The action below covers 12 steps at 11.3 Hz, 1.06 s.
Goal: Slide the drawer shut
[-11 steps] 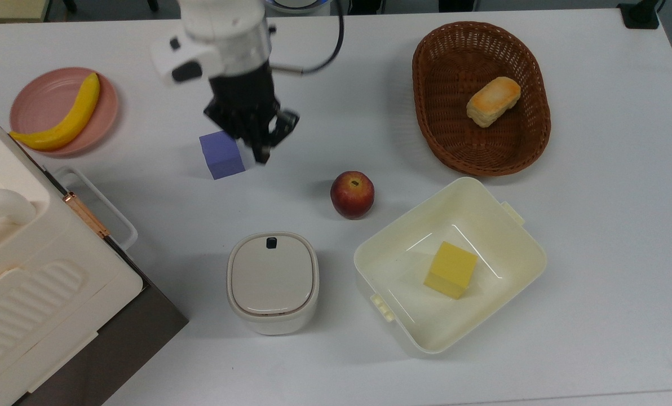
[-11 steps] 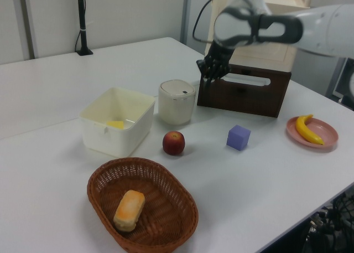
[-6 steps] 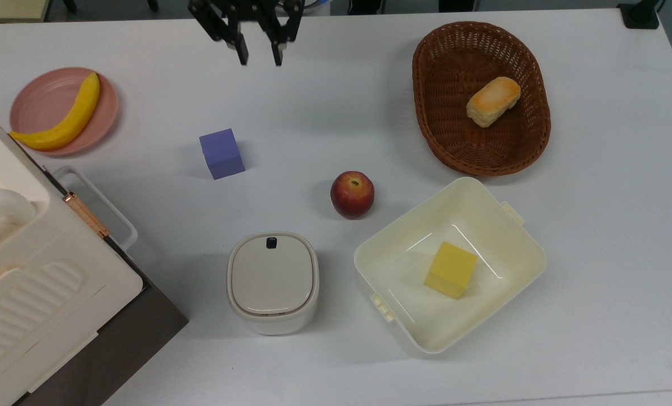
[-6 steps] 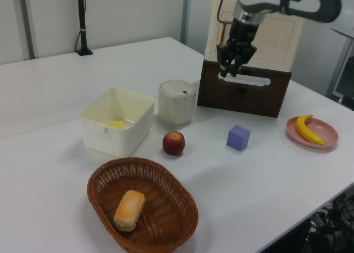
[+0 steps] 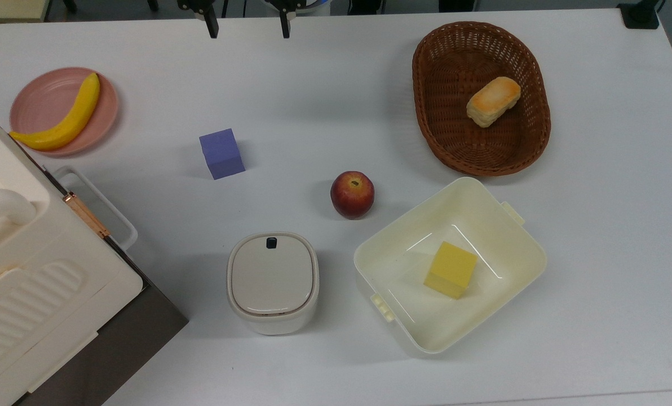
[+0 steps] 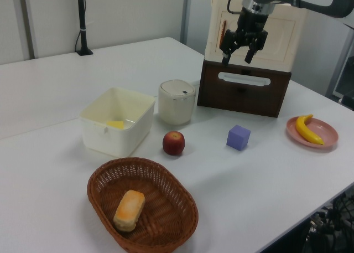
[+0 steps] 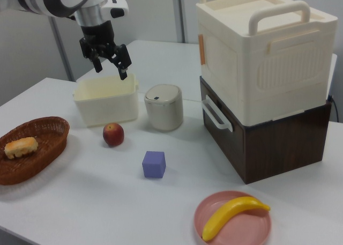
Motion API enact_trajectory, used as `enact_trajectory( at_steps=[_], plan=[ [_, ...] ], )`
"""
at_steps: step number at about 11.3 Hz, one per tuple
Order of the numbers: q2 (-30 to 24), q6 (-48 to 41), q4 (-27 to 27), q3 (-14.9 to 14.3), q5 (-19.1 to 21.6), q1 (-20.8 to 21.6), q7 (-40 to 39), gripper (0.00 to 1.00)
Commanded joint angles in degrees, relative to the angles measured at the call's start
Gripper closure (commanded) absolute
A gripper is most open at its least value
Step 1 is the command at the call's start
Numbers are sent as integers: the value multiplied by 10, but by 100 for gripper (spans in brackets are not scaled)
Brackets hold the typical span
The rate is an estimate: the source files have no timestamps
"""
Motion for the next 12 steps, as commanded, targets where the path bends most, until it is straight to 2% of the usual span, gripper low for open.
enact_trajectory(
  at_steps=[1,5,12],
  plan=[
    [-26,-11,-18,-25,0,9,-9,0],
    [-25,-59,-18,-30,-1,37,-13,0],
    [-24,-83,-14,-37,-1,38,-9,0]
  ],
)
